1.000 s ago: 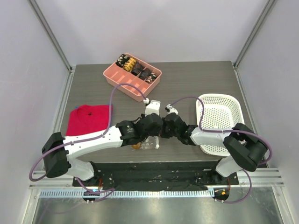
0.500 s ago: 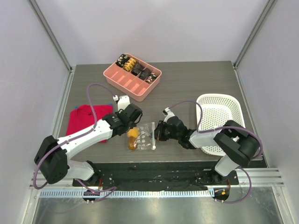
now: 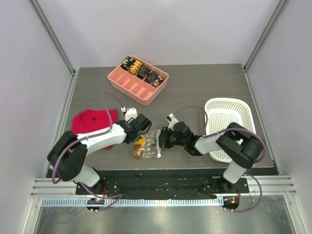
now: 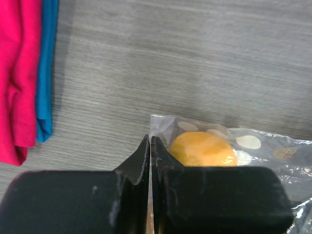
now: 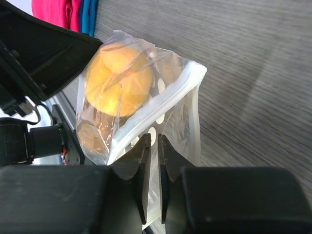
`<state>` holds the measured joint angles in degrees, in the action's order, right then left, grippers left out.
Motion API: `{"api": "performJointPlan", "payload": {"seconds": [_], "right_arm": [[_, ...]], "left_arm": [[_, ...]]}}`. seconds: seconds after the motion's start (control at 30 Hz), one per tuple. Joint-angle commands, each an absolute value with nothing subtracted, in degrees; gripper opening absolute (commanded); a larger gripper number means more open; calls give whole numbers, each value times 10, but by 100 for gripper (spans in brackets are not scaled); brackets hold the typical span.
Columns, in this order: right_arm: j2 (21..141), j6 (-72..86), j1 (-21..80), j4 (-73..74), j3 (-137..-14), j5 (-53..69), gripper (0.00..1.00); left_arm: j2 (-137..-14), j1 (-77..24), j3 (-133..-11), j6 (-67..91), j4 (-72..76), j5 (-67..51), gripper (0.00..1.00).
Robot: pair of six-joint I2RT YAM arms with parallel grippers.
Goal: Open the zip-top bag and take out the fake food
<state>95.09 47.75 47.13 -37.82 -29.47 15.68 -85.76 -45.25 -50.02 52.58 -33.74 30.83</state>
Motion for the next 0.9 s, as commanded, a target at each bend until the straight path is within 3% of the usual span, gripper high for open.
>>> {"api": "performJointPlan", "payload": {"seconds": [0.0, 0.23, 0.4, 0.57, 0.87], "right_arm": [[976, 495, 472, -457, -305, 188, 20], [984, 500, 472, -469, -317, 190, 43], [978, 504, 473, -463, -316, 197, 52], [974, 513, 476, -489, -296, 197, 71], [987, 495, 477, -461, -318, 178, 78]], "left_arm": [[-847, -457, -472, 541, -288, 290, 0], [-855, -471, -459, 526, -229, 255, 0], [-869, -483, -457, 527, -201, 239, 0], [-876, -486, -457, 521, -188, 229, 0], [-882, -509, -454, 521, -178, 216, 0]]}}
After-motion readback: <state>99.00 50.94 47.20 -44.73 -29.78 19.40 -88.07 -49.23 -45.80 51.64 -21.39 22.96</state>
